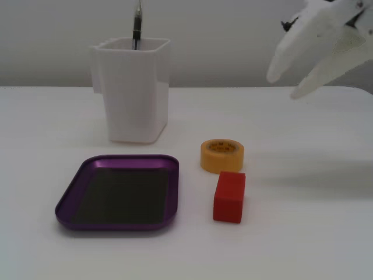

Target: Pick up the red cube and place it in the box.

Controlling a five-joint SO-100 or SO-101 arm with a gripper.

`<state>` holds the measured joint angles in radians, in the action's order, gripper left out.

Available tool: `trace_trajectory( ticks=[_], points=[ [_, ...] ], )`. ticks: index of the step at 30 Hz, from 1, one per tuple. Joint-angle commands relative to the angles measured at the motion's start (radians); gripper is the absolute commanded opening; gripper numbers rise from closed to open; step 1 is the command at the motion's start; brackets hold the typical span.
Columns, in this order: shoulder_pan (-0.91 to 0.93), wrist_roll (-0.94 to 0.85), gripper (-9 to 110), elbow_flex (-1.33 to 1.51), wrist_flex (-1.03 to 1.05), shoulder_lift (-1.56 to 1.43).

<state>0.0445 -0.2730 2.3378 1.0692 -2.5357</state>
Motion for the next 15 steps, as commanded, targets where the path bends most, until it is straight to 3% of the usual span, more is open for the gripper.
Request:
trace_trajectory(
  ticks=[1,9,15],
  points=[
    [-0.048,0.075,14,-0.299,0.081,0.333],
    [-0.245,0.337,17,-0.792,0.221,0.822],
    [-0.247,0.466,17,-0.897,0.224,1.012]
  ],
)
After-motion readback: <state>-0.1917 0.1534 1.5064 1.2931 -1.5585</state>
